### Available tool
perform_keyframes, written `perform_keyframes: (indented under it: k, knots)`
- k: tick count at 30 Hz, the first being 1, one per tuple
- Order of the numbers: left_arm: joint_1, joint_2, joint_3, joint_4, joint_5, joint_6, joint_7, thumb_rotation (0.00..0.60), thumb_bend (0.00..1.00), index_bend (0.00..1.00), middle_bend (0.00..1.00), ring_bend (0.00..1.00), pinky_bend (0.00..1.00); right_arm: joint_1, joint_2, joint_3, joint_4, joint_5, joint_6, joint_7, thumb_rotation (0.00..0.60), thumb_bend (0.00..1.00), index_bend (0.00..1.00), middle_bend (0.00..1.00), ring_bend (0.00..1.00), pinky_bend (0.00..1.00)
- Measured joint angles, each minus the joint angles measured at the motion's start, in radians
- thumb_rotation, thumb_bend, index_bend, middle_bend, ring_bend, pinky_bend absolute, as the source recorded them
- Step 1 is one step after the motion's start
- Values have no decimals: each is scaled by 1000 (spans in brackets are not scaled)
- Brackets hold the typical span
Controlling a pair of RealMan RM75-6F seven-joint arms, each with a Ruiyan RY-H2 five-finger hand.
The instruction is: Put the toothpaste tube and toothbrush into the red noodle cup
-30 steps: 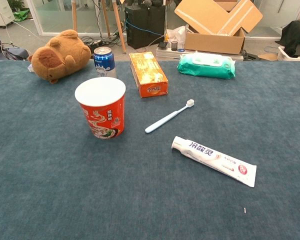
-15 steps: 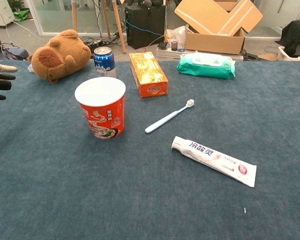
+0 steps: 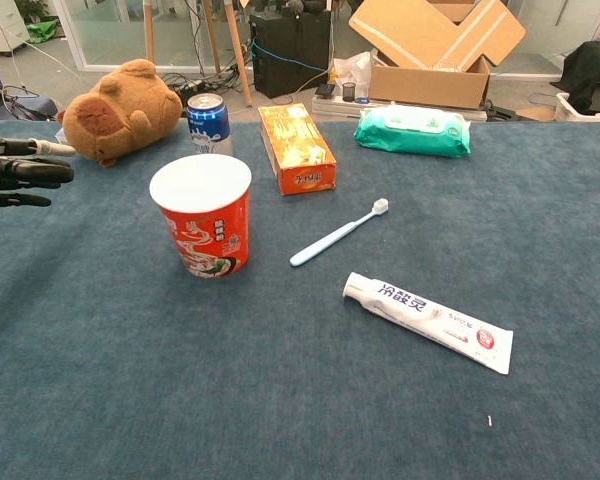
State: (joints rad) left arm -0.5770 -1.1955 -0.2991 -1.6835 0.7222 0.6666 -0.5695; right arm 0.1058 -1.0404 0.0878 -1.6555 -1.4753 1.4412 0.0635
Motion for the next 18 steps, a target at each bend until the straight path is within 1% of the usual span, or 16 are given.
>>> perform_keyframes:
  k: [4, 10, 18]
  knots:
    - [-22, -18, -14, 24, -31, -38, -1, 600, 0, 0, 0, 0, 3, 0, -2, -1, 6, 0, 0, 8, 600, 120, 105, 83, 109, 437]
    - [-48, -44, -37, 49, -59, -67, -1, 600, 0, 0, 0, 0, 3, 1, -6, -3, 12, -4, -1, 14, 600, 120, 105, 83, 109, 437]
    - [-68, -69, -47, 67, -84, -110, -2, 600, 0, 0, 0, 0, 3, -1, -9, -7, 19, -4, -3, 21, 600, 120, 105, 83, 109, 437]
